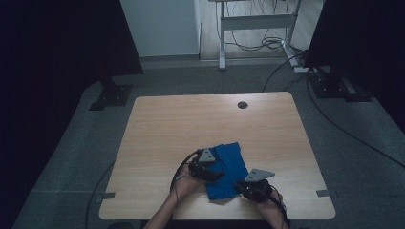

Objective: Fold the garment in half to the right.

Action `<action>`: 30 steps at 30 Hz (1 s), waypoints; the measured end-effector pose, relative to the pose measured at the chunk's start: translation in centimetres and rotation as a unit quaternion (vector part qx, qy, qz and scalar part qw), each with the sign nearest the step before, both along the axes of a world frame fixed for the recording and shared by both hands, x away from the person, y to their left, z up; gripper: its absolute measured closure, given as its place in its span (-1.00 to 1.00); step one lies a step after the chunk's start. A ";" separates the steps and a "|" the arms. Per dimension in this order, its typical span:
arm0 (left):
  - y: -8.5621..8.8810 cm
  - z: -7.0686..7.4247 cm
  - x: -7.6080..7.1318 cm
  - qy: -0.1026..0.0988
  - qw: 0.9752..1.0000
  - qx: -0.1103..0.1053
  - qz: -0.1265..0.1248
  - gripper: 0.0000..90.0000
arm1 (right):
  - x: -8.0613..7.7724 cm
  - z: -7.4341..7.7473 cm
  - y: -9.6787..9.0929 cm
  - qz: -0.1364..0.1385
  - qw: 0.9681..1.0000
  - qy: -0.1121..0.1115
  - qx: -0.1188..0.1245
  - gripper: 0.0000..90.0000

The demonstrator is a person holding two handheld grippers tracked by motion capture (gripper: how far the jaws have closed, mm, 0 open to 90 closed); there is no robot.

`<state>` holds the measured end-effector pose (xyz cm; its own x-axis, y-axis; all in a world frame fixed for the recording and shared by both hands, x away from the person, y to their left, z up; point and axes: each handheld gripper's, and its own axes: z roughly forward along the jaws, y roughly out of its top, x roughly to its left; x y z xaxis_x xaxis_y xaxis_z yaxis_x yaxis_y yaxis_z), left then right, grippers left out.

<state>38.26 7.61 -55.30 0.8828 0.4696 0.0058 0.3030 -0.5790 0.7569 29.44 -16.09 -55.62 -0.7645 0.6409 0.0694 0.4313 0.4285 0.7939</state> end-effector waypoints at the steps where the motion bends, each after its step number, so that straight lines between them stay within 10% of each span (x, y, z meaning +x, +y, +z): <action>1: 0.0 0.0 0.0 0.000 1.000 0.000 0.001 -0.34 | 0.0 0.1 0.0 0.000 1.000 -0.001 -0.001 0.60; 9: -0.1 0.0 -0.1 -0.003 1.000 0.003 0.005 -0.36 | 0.5 1.6 0.3 -0.012 0.999 -0.031 0.009 0.15; 19: -0.1 0.0 -0.2 -0.003 1.000 0.003 0.007 -0.36 | 1.6 -0.1 1.9 -0.013 0.998 -0.028 -0.049 -0.33; 30: -0.1 0.0 -0.2 -0.003 1.000 0.002 0.009 -0.36 | 2.3 0.8 -4.5 -0.124 0.991 -0.027 -0.030 -0.34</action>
